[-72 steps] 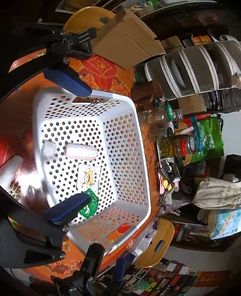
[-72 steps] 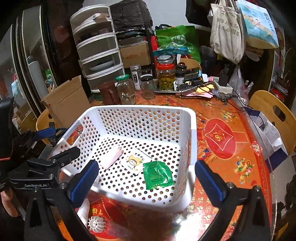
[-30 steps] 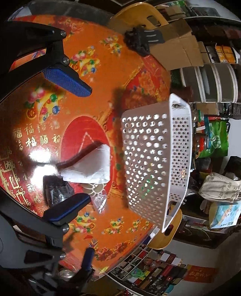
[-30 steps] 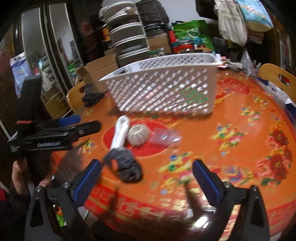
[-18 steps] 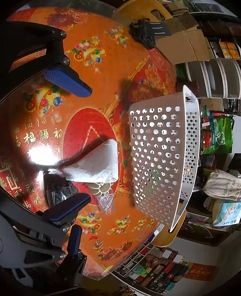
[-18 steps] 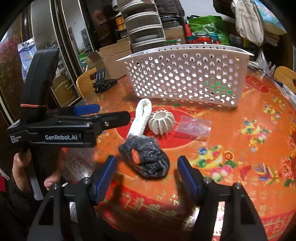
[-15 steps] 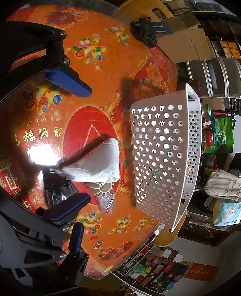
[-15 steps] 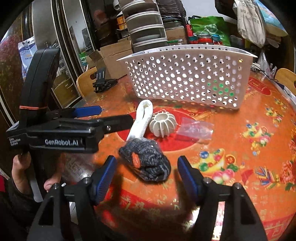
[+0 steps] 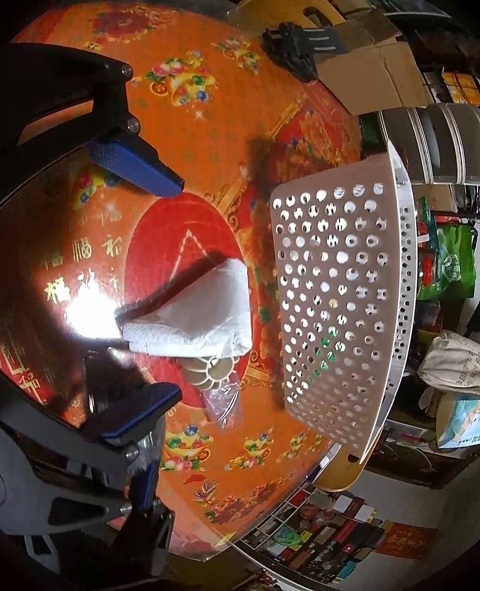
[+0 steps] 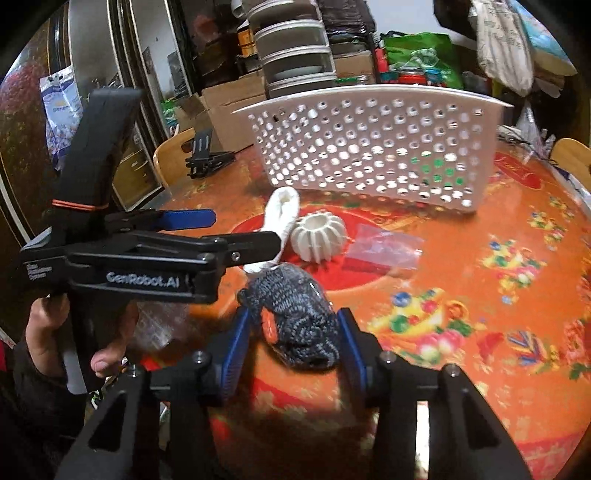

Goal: Organize soft objects
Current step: 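Grasp the folded white cloth with the left gripper while the right gripper grasps the black glove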

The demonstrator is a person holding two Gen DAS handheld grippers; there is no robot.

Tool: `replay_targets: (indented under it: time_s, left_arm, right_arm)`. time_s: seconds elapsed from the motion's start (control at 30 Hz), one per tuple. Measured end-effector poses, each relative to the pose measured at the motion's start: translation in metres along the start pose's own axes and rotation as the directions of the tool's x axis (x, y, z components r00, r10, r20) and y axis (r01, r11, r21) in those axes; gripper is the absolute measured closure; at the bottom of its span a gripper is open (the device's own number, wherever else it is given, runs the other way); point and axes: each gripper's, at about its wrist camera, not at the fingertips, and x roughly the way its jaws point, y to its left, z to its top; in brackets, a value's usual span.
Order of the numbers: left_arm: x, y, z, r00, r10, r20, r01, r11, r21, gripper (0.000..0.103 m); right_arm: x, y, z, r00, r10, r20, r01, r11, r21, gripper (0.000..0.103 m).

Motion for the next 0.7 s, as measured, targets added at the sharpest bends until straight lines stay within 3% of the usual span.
replay_targets:
  time_s: [0.1,0.17,0.4,0.7]
  left_arm:
    - [0.007,-0.005,-0.001,1.000,0.003,-0.015,-0.003,1.000,0.013,0.009]
    - [0.011,-0.008,-0.001,1.000,0.005,-0.028,-0.005,1.000,0.024,0.018]
    - [0.014,-0.018,-0.001,0.999,0.039,-0.022,-0.038,0.998,0.050,0.030]
    - [0.015,-0.025,-0.006,0.998,0.052,-0.021,-0.050,0.994,0.095,0.075]
  right_arm:
    - [-0.013,-0.010,-0.006,1.000,-0.026,0.017,0.025,0.999,0.027,0.056]
    - [-0.018,-0.019,-0.007,0.999,-0.037,0.023,0.035,0.998,0.049,0.056]
    - [-0.030,-0.037,-0.014,0.998,-0.056,0.036,0.052,0.994,0.094,0.056]
    - [-0.040,-0.042,-0.019,0.996,-0.072,0.052,0.066,0.992,0.109,0.056]
